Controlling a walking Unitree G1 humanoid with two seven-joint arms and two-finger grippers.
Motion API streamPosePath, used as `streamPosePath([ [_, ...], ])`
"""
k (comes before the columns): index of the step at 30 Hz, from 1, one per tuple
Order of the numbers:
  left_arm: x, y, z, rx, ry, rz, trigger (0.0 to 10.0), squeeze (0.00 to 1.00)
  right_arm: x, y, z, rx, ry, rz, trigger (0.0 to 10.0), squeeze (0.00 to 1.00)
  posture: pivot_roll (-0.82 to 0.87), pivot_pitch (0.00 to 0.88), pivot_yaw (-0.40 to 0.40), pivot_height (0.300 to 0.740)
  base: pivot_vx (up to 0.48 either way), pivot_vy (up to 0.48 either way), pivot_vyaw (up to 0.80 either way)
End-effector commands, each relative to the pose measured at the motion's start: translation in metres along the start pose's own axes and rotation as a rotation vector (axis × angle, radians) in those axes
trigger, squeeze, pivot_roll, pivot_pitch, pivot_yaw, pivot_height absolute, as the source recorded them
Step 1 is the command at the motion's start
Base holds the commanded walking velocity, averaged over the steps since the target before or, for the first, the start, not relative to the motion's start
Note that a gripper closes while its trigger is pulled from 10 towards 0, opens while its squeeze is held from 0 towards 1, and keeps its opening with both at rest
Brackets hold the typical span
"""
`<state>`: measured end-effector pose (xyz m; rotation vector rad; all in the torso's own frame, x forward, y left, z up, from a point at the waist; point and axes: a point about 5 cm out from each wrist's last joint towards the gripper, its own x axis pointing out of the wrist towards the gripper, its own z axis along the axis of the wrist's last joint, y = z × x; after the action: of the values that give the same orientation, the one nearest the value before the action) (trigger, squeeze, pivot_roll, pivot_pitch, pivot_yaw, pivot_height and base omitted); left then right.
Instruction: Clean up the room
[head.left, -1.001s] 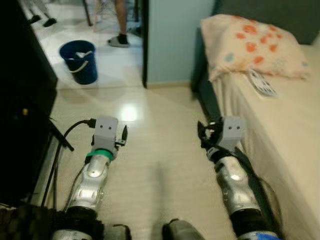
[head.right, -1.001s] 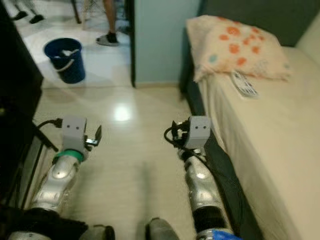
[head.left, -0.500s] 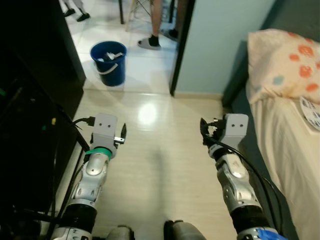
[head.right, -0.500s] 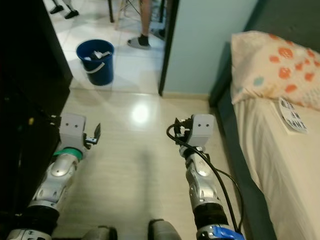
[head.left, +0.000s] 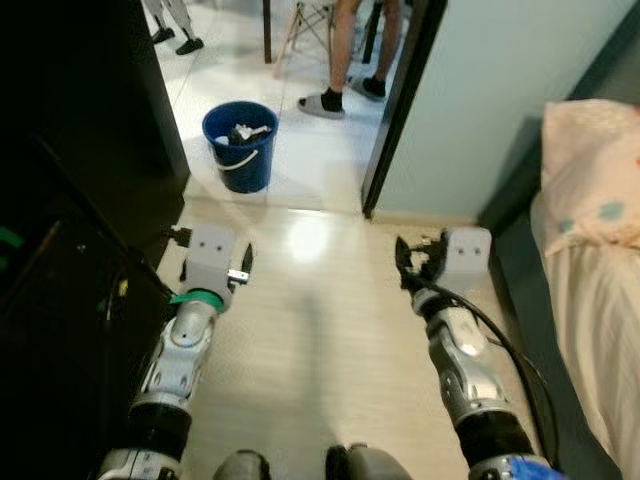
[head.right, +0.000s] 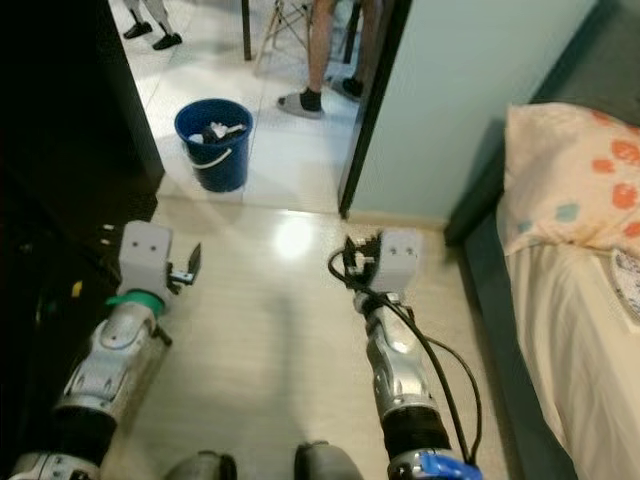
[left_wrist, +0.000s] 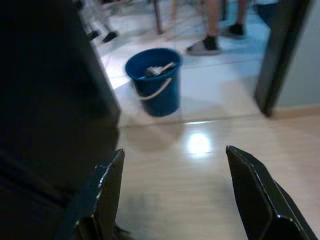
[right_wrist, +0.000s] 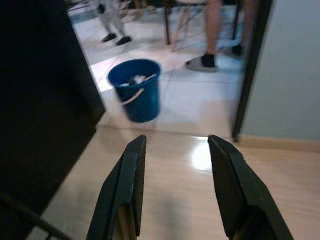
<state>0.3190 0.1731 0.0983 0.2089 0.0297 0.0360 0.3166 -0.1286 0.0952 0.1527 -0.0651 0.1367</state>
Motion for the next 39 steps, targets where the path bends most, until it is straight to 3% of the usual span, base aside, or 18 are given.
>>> streamPosePath([
  [1, -0.003, -0.009, -0.006, -0.016, 0.026, -0.025, 10.0, 0.00, -0.005, -0.011, -0.004, -0.007, 0.016, -0.036, 10.0, 0.00, -0.06, 0.078, 0.003, 0.740, 0.412, -0.240, 0.00],
  [21, -0.002, -0.007, -0.007, -0.040, 0.035, -0.013, 10.0, 0.00, -0.004, -0.009, -0.004, -0.012, 0.016, -0.023, 10.0, 0.00, -0.06, 0.075, 0.001, 0.740, 0.438, -0.065, 0.00],
  [30, -0.003, -0.006, -0.009, -0.045, 0.044, -0.004, 10.0, 0.00, -0.007, 0.002, -0.007, -0.069, 0.025, 0.057, 10.0, 0.00, -0.05, 0.082, 0.001, 0.740, 0.480, 0.000, 0.00],
  [36, -0.003, -0.005, -0.010, -0.046, 0.046, 0.000, 10.0, 0.00, -0.007, 0.003, -0.007, -0.062, 0.019, 0.049, 10.0, 0.00, -0.05, 0.084, 0.000, 0.740, 0.480, 0.000, 0.46],
  [39, -0.003, -0.005, -0.010, -0.045, 0.046, -0.001, 10.0, 0.00, -0.004, -0.005, -0.004, -0.044, 0.012, -0.007, 10.0, 0.00, -0.05, 0.084, 0.002, 0.740, 0.480, 0.000, 0.00],
])
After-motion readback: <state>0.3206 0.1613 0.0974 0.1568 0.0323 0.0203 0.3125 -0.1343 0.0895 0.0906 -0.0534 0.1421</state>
